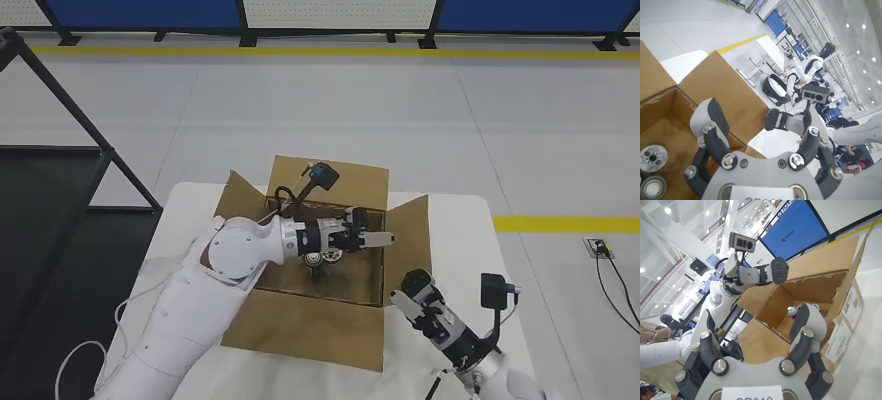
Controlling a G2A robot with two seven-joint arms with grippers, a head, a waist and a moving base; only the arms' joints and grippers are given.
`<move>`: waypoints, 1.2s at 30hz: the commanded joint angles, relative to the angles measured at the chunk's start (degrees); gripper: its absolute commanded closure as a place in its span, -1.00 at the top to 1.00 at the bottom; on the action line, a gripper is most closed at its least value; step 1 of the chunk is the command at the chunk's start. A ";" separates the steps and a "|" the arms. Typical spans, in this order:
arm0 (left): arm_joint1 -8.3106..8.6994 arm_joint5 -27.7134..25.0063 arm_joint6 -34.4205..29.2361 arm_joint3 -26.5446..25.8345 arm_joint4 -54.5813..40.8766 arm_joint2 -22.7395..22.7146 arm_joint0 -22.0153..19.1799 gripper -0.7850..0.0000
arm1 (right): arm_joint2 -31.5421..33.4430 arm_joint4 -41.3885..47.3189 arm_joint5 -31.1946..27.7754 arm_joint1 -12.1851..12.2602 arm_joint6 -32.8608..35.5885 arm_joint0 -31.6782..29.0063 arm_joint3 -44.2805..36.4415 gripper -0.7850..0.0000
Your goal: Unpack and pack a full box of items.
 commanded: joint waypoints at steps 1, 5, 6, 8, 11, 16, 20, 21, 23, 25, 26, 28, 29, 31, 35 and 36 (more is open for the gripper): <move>1.19 0.28 0.22 -3.81 1.32 -4.26 3.62 1.00 | 0.49 0.20 1.33 0.06 0.31 0.33 0.55 1.00; 3.22 0.95 1.50 -11.55 3.39 -12.43 10.89 1.00 | 1.15 0.46 3.45 0.19 0.99 0.73 1.52 1.00; 3.63 1.03 2.19 -13.66 4.19 -14.28 12.81 1.00 | 1.33 0.43 3.90 0.23 1.19 0.79 1.72 1.00; 4.28 0.50 4.18 -17.71 4.51 -17.79 17.00 1.00 | 1.70 0.47 4.84 0.31 1.62 0.88 2.15 1.00; 5.03 -1.10 7.69 -22.26 4.70 -22.80 22.97 1.00 | 2.21 -0.04 7.64 0.45 2.80 0.76 2.69 1.00; 5.46 -3.08 9.75 -25.19 4.34 -25.92 27.34 1.00 | 2.12 0.90 10.18 0.37 2.37 0.56 2.32 1.00; 5.46 -3.08 9.75 -25.19 4.34 -25.92 27.34 1.00 | 2.12 0.90 10.18 0.37 2.37 0.56 2.32 1.00; 5.46 -3.08 9.75 -25.19 4.34 -25.92 27.34 1.00 | 2.12 0.90 10.18 0.37 2.37 0.56 2.32 1.00; 5.46 -3.08 9.75 -25.19 4.34 -25.92 27.34 1.00 | 2.12 0.90 10.18 0.37 2.37 0.56 2.32 1.00; 5.46 -3.08 9.75 -25.19 4.34 -25.92 27.34 1.00 | 2.13 0.80 10.33 0.37 2.18 0.59 2.33 1.00; 5.45 -2.96 10.01 -25.19 4.36 -25.91 27.46 1.00 | 1.96 0.36 10.65 0.35 1.89 0.72 2.30 1.00; 5.41 -2.16 11.89 -25.15 4.09 -25.71 28.26 1.00 | 1.00 -2.28 11.91 0.37 1.84 1.41 2.17 1.00; 5.42 -1.88 12.95 -25.09 4.29 -25.95 28.49 1.00 | 0.62 -3.82 12.70 0.38 1.77 1.72 2.12 1.00; 5.50 -1.33 14.63 -25.16 4.74 -26.75 29.23 1.00 | -0.37 -7.69 14.40 0.44 2.18 2.25 1.98 1.00; 5.81 -1.04 16.59 -25.68 4.45 -29.29 31.58 1.00 | -2.58 -10.96 17.79 0.36 3.45 4.07 3.67 1.00; 5.92 -0.97 16.72 -25.78 4.51 -30.01 32.20 1.00 | -3.07 -11.55 18.62 0.33 3.78 4.72 4.43 1.00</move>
